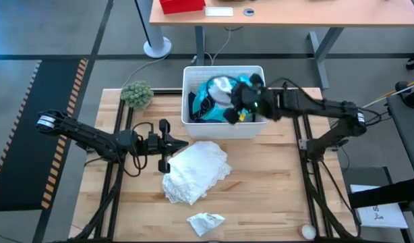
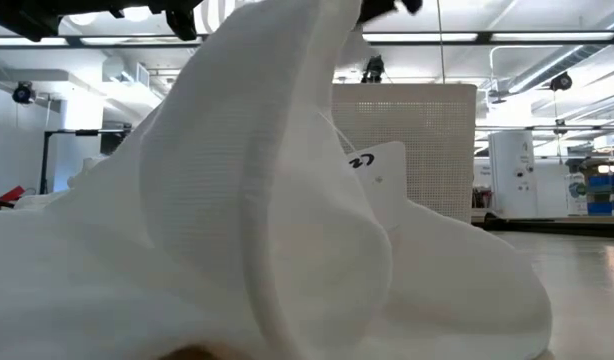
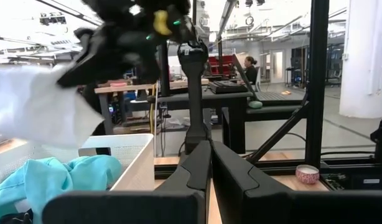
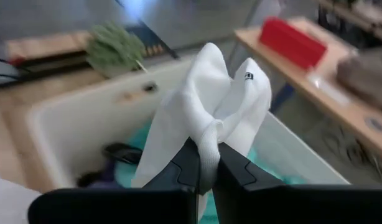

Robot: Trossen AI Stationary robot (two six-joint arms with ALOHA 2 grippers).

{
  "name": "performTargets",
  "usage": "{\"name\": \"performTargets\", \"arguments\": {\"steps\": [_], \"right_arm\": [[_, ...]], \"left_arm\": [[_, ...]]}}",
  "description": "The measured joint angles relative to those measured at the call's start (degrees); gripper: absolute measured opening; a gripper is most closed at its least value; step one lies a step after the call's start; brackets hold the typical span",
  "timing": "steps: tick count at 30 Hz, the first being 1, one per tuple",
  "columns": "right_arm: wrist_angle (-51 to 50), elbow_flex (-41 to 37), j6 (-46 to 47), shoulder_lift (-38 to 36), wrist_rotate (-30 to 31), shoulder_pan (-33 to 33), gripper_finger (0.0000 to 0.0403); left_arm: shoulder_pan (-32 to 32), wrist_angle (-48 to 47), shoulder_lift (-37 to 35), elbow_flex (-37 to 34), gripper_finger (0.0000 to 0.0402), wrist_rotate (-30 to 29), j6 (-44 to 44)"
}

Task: Sort clothes
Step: Put the top white socks into the white bin

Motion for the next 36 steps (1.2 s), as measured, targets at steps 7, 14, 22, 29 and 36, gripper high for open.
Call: {"name": "performTargets", "arguments": {"steps": [7,14,22,29,36], "right_arm": [[-4.15,-0.03,1.61,5.73,-8.82,-9.24,0.0007],[-7.38,-0.05,3.84,16.46,-13.09,-13.92,0.0007],[-7.38,0.22,5.34,29.15,-22.92,-16.40,0.0007],[-6.89,0.28,5.16,32.25,-23.95,-16.00,0.0007],[-7.36,-0.16,4.45,28.53,-25.68,-15.78,0.0019]], "left_arm": [[0.00,-0.14,0.00,-0.03,0.0000,0.00,0.52],[-0.05,-0.57,0.00,-0.04,0.0000,0.02,0.53],[-0.13,-1.38,0.04,-0.04,0.0000,0.02,0.55],[-0.13,-1.68,0.04,-0.04,0.0000,0.02,0.55],[-0.13,-1.68,0.04,-0.04,0.0000,0.02,0.55]]}}
